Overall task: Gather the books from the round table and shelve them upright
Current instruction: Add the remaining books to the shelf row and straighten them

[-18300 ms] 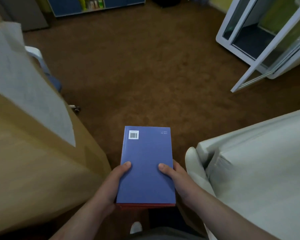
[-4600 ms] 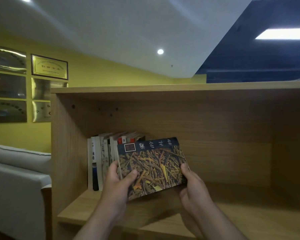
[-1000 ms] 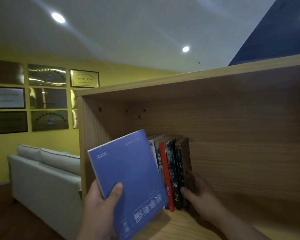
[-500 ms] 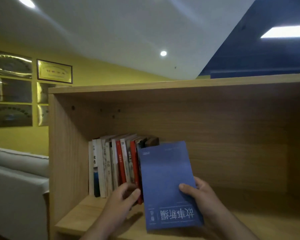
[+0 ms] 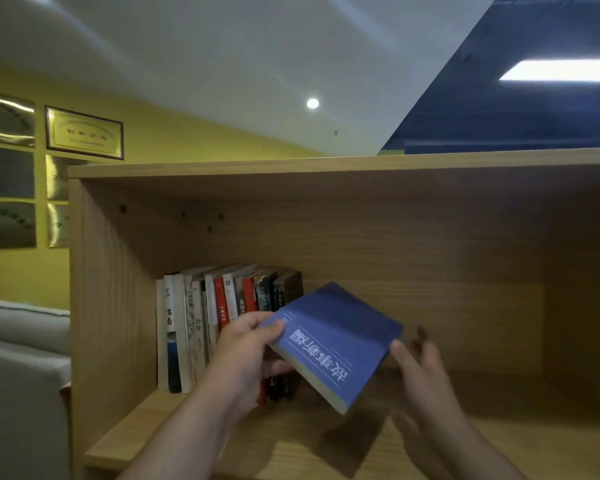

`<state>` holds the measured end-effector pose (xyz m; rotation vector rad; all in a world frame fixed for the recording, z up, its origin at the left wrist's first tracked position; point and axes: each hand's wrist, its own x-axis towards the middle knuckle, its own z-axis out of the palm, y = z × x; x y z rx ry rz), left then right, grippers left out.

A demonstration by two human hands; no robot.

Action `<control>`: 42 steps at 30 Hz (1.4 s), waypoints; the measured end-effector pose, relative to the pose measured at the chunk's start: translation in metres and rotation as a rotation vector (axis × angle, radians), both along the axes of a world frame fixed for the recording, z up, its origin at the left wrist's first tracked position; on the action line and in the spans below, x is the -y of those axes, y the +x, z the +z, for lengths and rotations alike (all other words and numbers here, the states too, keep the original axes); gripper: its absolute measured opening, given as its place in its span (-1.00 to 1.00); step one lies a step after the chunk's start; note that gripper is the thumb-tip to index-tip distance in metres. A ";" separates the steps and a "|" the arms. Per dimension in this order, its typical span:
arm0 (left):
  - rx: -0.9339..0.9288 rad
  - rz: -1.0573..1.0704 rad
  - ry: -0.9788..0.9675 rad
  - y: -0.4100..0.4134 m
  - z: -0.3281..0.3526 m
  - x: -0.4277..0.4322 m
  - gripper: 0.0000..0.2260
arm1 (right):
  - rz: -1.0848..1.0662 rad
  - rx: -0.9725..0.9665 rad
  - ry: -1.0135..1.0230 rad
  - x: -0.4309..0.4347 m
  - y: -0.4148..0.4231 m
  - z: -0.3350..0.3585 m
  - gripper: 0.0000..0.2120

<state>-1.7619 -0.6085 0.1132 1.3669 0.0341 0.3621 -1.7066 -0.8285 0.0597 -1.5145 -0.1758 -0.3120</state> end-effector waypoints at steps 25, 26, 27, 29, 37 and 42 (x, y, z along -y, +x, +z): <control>0.066 0.469 0.883 0.029 -0.076 -0.064 -0.64 | 0.241 0.017 -0.629 -0.102 0.032 0.007 -0.80; 0.080 0.459 0.866 0.030 -0.077 -0.065 -0.64 | 0.311 0.037 -0.614 -0.104 0.035 0.006 -0.67; 0.090 0.449 0.850 0.030 -0.078 -0.067 -0.64 | 0.369 0.061 -0.606 -0.105 0.041 0.001 -0.54; 0.101 0.452 0.818 0.032 -0.079 -0.069 -0.62 | 0.413 0.070 -0.607 -0.104 0.047 -0.005 -0.38; 0.095 0.393 0.635 0.034 -0.081 -0.072 -0.58 | 0.245 0.030 -0.528 -0.117 0.074 -0.031 -0.32; 0.088 0.456 0.611 0.042 -0.066 -0.077 -0.66 | 0.238 0.057 -0.469 -0.116 0.088 -0.042 0.00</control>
